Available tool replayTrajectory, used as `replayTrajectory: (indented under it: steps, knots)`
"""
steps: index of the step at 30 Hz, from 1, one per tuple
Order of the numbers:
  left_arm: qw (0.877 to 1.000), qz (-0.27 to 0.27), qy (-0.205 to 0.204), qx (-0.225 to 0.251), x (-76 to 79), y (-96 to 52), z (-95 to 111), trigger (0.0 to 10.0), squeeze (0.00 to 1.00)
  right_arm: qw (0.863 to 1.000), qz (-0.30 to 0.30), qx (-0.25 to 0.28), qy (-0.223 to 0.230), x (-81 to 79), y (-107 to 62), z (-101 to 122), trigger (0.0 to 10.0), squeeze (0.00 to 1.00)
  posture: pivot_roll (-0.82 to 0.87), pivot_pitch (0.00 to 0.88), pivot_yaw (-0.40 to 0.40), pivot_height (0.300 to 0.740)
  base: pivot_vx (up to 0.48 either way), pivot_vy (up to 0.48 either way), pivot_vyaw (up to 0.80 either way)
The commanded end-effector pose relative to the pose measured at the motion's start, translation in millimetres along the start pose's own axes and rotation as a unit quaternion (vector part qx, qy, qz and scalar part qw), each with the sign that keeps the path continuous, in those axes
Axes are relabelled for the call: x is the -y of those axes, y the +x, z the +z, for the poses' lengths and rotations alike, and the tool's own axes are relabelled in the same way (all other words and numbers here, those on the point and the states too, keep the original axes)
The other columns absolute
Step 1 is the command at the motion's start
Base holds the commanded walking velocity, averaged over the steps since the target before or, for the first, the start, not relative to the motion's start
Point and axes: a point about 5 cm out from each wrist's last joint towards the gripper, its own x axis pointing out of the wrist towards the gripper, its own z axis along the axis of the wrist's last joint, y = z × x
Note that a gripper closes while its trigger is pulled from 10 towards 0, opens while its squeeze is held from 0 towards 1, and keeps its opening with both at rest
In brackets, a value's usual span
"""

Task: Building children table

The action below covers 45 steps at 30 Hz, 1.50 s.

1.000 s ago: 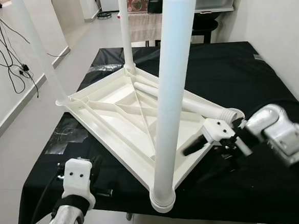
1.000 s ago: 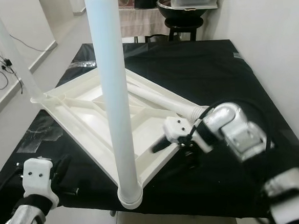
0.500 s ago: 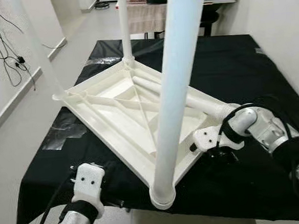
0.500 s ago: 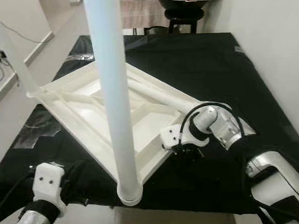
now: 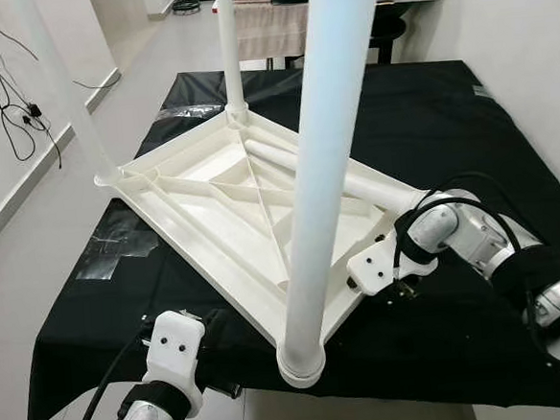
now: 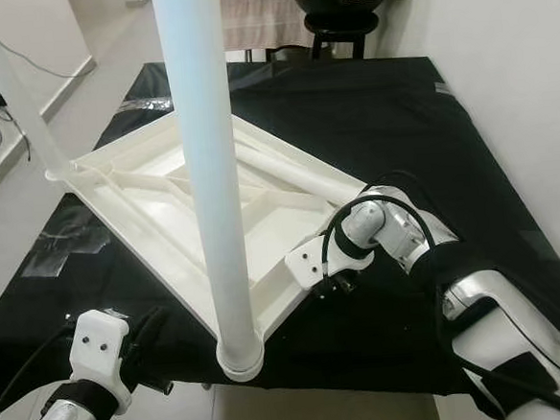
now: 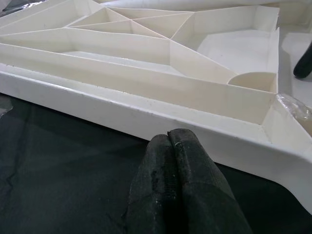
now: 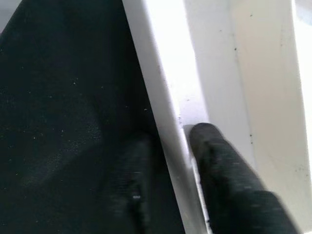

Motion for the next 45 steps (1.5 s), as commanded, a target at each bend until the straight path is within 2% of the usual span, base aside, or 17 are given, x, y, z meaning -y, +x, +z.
replayTrajectory:
  steps: [1,8,12,14,16,17,19,20,21,22,25,29,31,38,40,43,45]
  knots:
    - [1.0,0.01,0.017,-0.006,-2.7,-2.1,1.3,10.0,0.0,1.0,0.016,-0.007,-0.021,-7.4,12.2,2.9,0.0,0.0,0.03,0.119,0.002,0.74,0.0,0.0,0.0]
    - [0.999,0.035,0.029,-0.006,-8.4,-2.8,1.7,10.0,0.0,0.999,0.018,-0.027,-0.035,-19.3,15.1,0.4,0.0,0.0,0.02,0.121,0.002,0.74,0.0,0.0,0.0]
    - [0.998,0.058,0.037,-0.004,-14.2,-2.5,2.4,10.0,0.0,0.999,0.013,-0.047,-0.019,-28.5,15.8,-5.3,0.0,0.0,0.02,0.121,0.0,0.74,0.0,0.0,0.0]
    - [0.996,0.073,0.042,-0.003,-18.9,-2.1,3.0,10.0,0.0,0.996,-0.011,-0.077,0.05,-36.2,6.6,-21.0,0.0,0.0,0.01,0.121,-0.004,0.74,0.0,0.0,0.0]
    - [0.996,0.073,0.042,-0.003,-18.9,-2.1,3.0,10.0,0.0,0.996,-0.011,-0.077,0.05,-36.2,6.6,-21.0,0.0,0.0,0.01,0.121,-0.004,0.74,0.0,0.0,0.0]
    - [0.996,0.078,0.044,-0.002,-20.4,-2.1,3.1,10.0,0.0,0.991,-0.017,-0.095,0.088,-41.3,-0.8,-29.8,0.0,0.0,0.0,0.121,-0.001,0.74,0.0,0.0,0.0]
    - [0.996,0.078,0.044,-0.002,-20.4,-2.1,3.1,10.0,0.0,0.991,-0.017,-0.095,0.088,-41.3,-0.8,-29.8,0.0,0.0,0.0,0.121,-0.001,0.74,0.0,0.0,0.0]
    - [0.996,0.08,0.044,-0.002,-21.4,-1.8,3.3,10.0,0.0,0.985,-0.006,-0.133,0.113,-53.0,-12.5,-42.2,0.0,0.0,0.0,0.12,-0.002,0.74,0.0,0.0,0.0]
    - [0.996,0.08,0.044,-0.002,-21.4,-1.8,3.3,10.0,0.0,0.985,-0.006,-0.133,0.113,-53.0,-12.5,-42.2,0.0,0.0,0.0,0.12,-0.002,0.74,0.0,0.0,0.0]
    - [0.996,0.081,0.045,-0.001,-22.2,-1.4,3.4,10.0,0.0,0.978,0.006,-0.154,0.139,-64.8,-22.7,-50.8,0.0,0.0,-0.01,0.119,0.002,0.74,0.0,0.0,0.0]
    - [0.996,0.081,0.046,0.0,-22.4,-0.1,3.7,10.0,0.0,0.974,0.02,-0.153,0.164,-76.3,-29.4,-52.6,0.0,0.0,-0.01,0.117,0.003,0.74,0.0,0.0,0.0]
    - [0.996,0.079,0.048,0.001,-22.4,2.2,4.1,10.0,0.0,0.974,0.043,-0.127,0.184,-88.8,-33.0,-45.9,0.0,0.0,-0.02,0.114,0.005,0.74,0.0,0.0,0.0]
    - [0.996,0.078,0.049,0.002,-22.2,3.4,4.0,10.0,0.0,0.977,0.066,-0.085,0.186,-94.8,-32.9,-34.1,0.0,0.0,-0.02,0.108,0.007,0.74,0.0,0.0,0.0]
    - [0.996,0.078,0.049,0.002,-22.1,3.6,3.9,10.0,0.0,0.978,0.081,-0.067,0.182,-97.7,-34.1,-29.4,0.0,0.0,-0.01,0.106,0.004,0.74,0.0,0.0,0.0]
    - [0.996,0.079,0.049,0.002,-22.0,3.3,3.6,10.0,0.0,0.978,0.095,-0.046,0.18,-100.3,-36.4,-24.4,0.0,0.0,-0.01,0.107,0.002,0.74,0.0,0.0,0.0]
    - [0.996,0.075,0.051,0.002,-20.1,3.2,3.6,10.0,0.0,0.977,0.089,0.036,0.19,-97.4,-29.1,-2.5,0.0,0.0,-0.01,0.112,0.005,0.74,0.0,0.0,0.0]
    - [0.996,0.074,0.051,0.002,-19.9,3.3,3.7,10.0,0.0,0.977,0.085,0.045,0.192,-96.8,-27.5,1.2,0.0,0.0,-0.01,0.112,0.005,0.74,0.0,0.0,0.0]
